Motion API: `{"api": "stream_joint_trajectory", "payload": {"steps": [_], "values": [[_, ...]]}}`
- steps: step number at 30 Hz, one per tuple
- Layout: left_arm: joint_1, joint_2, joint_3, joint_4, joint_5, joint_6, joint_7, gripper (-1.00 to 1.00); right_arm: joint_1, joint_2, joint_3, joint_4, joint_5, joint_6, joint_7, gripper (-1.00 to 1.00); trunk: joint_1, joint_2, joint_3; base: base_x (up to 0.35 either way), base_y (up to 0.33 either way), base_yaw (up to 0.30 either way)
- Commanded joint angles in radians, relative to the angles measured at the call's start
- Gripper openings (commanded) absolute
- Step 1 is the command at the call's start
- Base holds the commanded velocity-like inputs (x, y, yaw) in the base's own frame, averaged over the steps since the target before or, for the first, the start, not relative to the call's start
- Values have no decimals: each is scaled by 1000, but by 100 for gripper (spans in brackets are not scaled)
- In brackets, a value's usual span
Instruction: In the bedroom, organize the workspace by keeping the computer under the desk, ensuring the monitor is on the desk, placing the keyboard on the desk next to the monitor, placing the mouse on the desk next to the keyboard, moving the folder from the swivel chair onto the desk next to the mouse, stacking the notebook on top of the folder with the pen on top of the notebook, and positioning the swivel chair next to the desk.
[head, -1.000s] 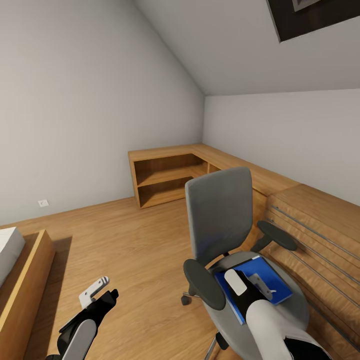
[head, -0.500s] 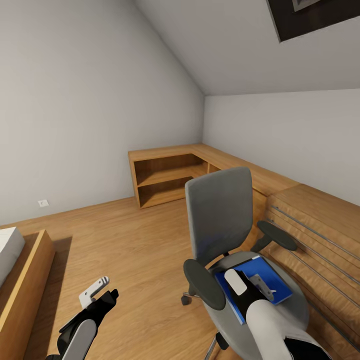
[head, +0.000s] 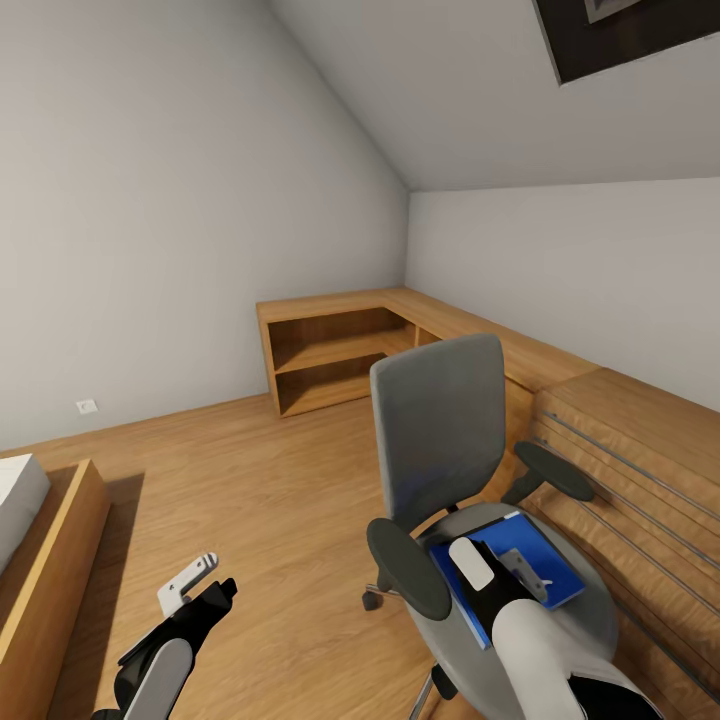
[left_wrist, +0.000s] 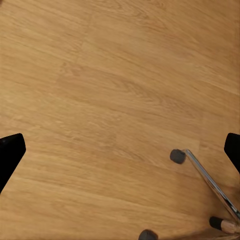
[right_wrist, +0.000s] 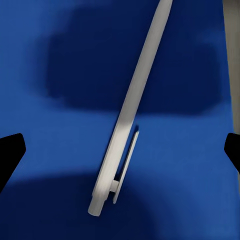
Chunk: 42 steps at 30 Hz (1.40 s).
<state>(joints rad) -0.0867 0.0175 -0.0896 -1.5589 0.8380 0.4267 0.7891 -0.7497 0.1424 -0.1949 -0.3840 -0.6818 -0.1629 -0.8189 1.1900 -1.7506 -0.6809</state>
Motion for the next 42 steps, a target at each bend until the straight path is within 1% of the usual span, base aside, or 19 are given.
{"api": "stream_joint_trajectory", "payload": {"steps": [1,3,10,20,26,39,42], "values": [[-1,1,-2,-1,6,2,8,100,0,0,0,-1,-10,-10,0,100,0,-1,-1,0,0,0],[-1,1,-1,-2,6,2,8,100,0,0,0,-2,-10,-10,0,100,0,-1,-1,0,0,0],[-1,1,-2,-1,6,1,8,100,0,0,0,-2,-9,-10,0,100,27,-50,-23,0,0,0],[-1,1,-2,-1,6,1,9,100,0,0,1,-3,-8,-10,0,100,27,-50,-23,0,0,0],[-1,1,-2,-1,6,1,9,100,0,0,1,-3,-8,-10,1,100,50,-92,-42,0,0,0],[-1,1,-2,-1,6,1,9,100,0,0,1,-3,-8,-10,1,100,50,-92,-42,0,0,0],[-1,1,-2,-1,6,1,9,100,0,0,1,-3,-8,-10,1,100,61,-113,-51,0,0,0]]}}
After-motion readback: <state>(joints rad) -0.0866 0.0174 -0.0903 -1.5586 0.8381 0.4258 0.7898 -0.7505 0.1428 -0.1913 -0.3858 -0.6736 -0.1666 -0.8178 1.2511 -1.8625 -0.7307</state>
